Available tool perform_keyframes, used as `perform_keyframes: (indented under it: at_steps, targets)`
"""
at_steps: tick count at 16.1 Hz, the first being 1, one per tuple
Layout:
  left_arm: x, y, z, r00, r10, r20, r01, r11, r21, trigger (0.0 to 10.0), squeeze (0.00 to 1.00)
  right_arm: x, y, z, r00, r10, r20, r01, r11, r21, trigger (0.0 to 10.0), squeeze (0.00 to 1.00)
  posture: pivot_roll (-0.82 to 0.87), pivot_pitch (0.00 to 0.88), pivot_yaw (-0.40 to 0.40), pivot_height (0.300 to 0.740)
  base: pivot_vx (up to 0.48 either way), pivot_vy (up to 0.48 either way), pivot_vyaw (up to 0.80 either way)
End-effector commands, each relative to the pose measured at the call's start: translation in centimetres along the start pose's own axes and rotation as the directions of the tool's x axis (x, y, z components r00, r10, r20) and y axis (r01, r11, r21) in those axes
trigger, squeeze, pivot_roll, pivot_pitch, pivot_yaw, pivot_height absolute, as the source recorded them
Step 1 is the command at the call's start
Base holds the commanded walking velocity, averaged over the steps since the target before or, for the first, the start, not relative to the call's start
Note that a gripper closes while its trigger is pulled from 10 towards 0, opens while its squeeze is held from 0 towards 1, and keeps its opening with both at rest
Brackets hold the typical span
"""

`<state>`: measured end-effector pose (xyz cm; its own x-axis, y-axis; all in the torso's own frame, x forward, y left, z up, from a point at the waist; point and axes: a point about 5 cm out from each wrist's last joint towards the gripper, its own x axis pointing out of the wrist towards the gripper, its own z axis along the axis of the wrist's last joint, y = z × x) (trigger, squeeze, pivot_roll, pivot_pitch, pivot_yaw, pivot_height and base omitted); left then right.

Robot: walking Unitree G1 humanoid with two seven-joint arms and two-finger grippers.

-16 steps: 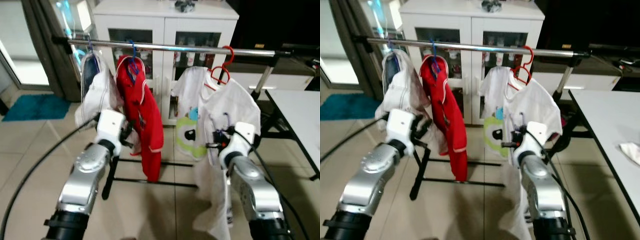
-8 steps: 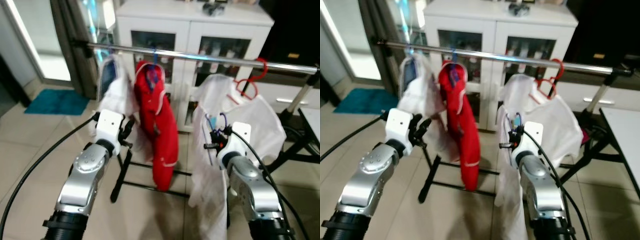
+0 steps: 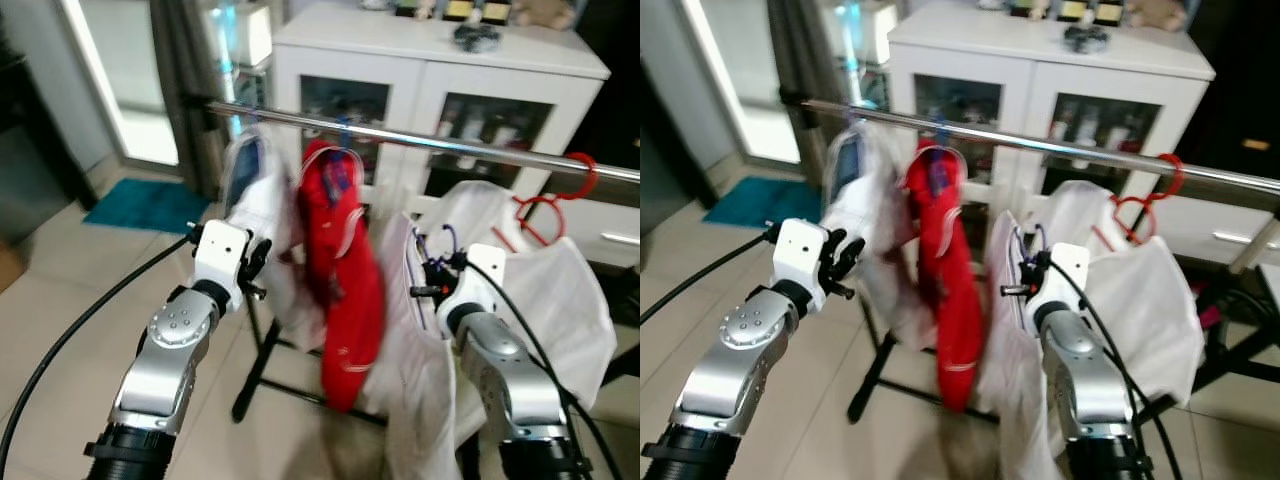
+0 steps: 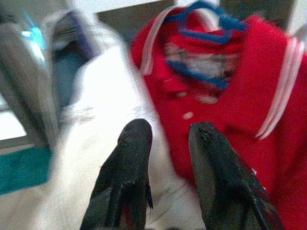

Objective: Hang hanger

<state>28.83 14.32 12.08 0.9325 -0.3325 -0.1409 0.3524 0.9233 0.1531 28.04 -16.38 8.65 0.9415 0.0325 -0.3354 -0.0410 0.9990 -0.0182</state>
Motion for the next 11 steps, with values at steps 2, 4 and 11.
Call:
perform_keyframes:
  at_steps: [2, 4, 11]
  targets:
    - [0.0, -0.9, 1.1, 0.996, -0.071, 0.052, 0.069, 0.997, 0.029, 10.0, 0.00, -0.4, -0.4, 3.5, 0.983, -0.036, 0.178, 0.039, 0.999, -0.014, 10.0, 0.00, 0.07, 0.009, -0.010, 0.740, 0.360, 0.000, 0.00]
    - [-0.3, -1.0, 1.6, 0.991, -0.097, 0.087, 0.099, 0.995, -0.017, 10.0, 0.00, -0.6, -0.6, 4.5, 0.971, -0.046, 0.234, 0.039, 0.999, 0.034, 10.0, 0.00, 0.07, 0.012, -0.012, 0.740, 0.161, 0.000, 0.00]
    - [-1.9, -2.7, 4.4, 0.876, -0.462, 0.139, 0.454, 0.887, 0.083, 10.0, 0.00, -0.2, 0.0, 8.8, 0.935, -0.024, 0.355, 0.029, 1.000, -0.010, 10.0, 0.00, 0.08, 0.014, -0.009, 0.740, 0.000, 0.000, 0.00]
